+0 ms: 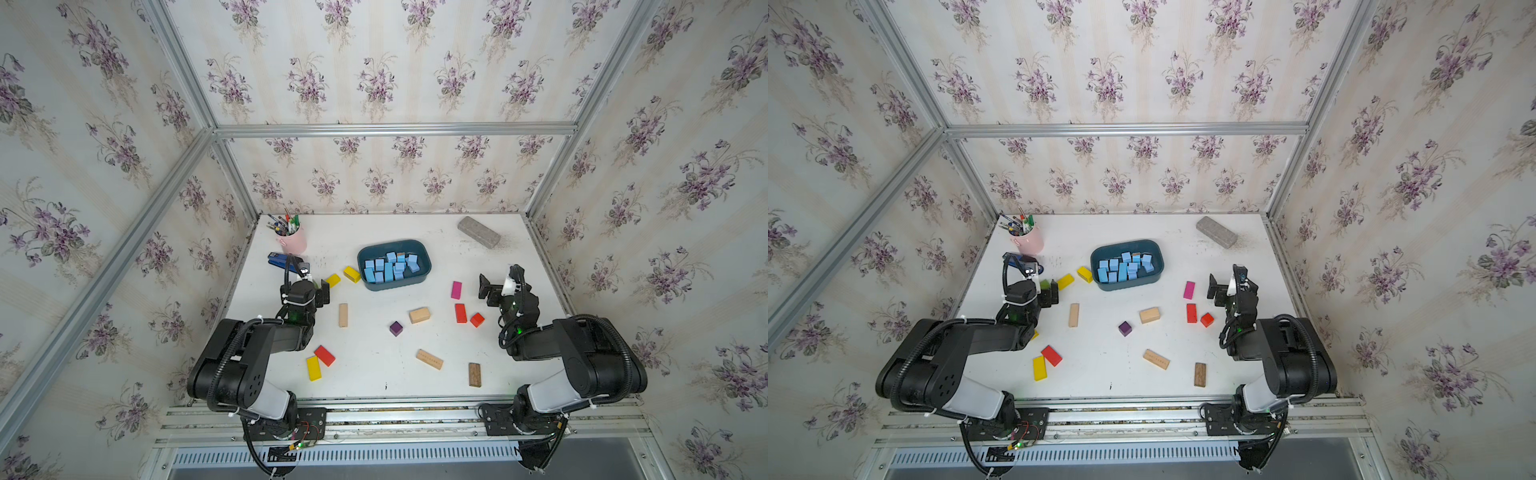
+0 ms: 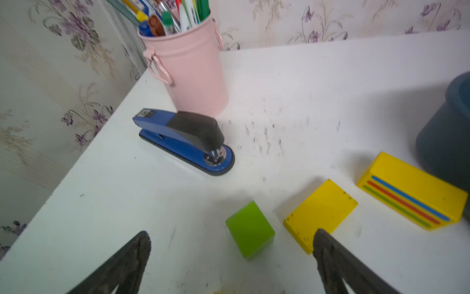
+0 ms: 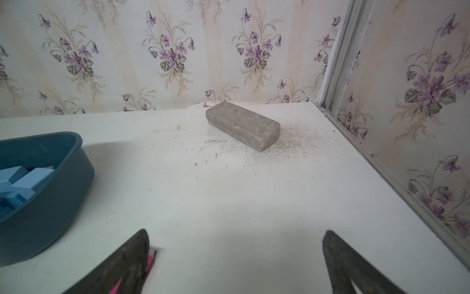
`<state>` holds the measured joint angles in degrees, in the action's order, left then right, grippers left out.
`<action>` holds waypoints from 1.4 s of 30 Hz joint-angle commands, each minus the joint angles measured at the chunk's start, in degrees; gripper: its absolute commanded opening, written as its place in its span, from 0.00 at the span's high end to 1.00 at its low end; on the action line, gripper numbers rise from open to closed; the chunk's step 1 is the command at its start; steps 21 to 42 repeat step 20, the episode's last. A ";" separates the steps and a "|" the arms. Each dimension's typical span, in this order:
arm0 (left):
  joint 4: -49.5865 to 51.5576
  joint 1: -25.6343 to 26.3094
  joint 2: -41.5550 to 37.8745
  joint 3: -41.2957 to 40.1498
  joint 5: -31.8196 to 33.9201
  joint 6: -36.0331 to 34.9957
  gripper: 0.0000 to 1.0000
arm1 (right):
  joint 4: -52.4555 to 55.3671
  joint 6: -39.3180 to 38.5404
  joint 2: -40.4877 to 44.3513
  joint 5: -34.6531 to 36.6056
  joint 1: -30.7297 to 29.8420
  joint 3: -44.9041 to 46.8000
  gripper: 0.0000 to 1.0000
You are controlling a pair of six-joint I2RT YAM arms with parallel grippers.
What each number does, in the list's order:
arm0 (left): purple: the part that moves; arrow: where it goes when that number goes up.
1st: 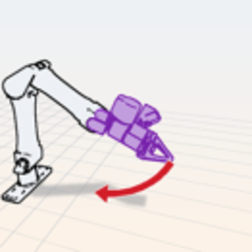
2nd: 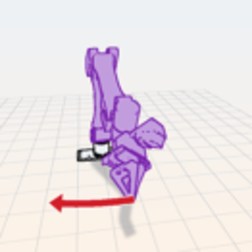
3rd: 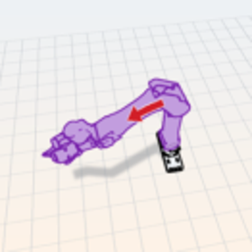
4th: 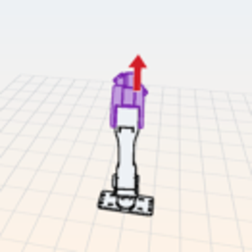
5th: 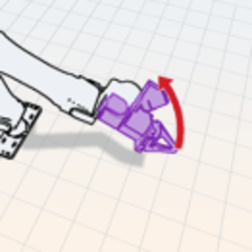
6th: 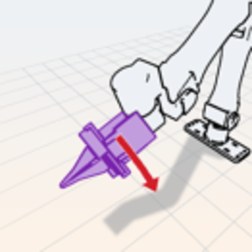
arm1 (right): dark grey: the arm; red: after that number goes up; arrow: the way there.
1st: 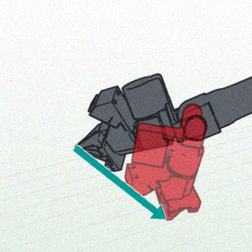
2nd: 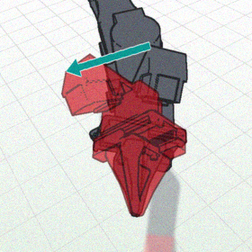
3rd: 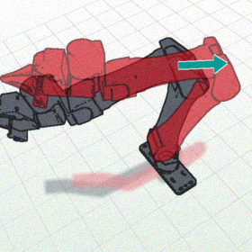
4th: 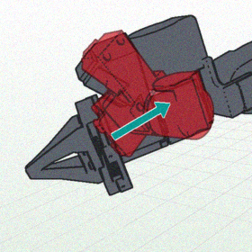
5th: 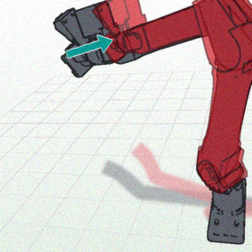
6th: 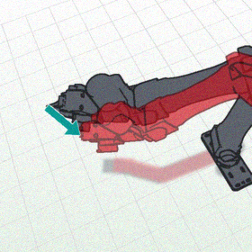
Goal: Pick out the blue building blocks
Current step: Reset both arms
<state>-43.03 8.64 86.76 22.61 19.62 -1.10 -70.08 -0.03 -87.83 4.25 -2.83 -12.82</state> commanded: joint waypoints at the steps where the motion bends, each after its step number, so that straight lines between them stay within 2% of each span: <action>1: -6.23 -0.38 0.79 -0.39 -4.78 -0.84 0.01 | -1.48 -0.01 0.35 -0.48 -0.16 0.07 0.00; 3: -1.15 -0.43 -0.56 1.16 -5.16 -0.34 0.01 | -1.79 -0.14 -0.07 -1.10 -0.11 -0.08 0.00; 6: -3.65 -0.56 0.17 0.46 -5.29 -0.62 0.01 | -2.24 -0.76 0.04 -1.96 -0.33 0.18 0.00; 8: -1.25 -0.56 -0.50 1.12 -5.46 -0.41 0.01 | -1.56 -0.66 0.08 -2.05 -0.25 -0.10 0.00; 42: -1.97 -0.64 -0.35 0.94 -5.46 -0.44 0.01 | -1.76 -0.67 0.06 -1.80 -0.25 -0.02 0.00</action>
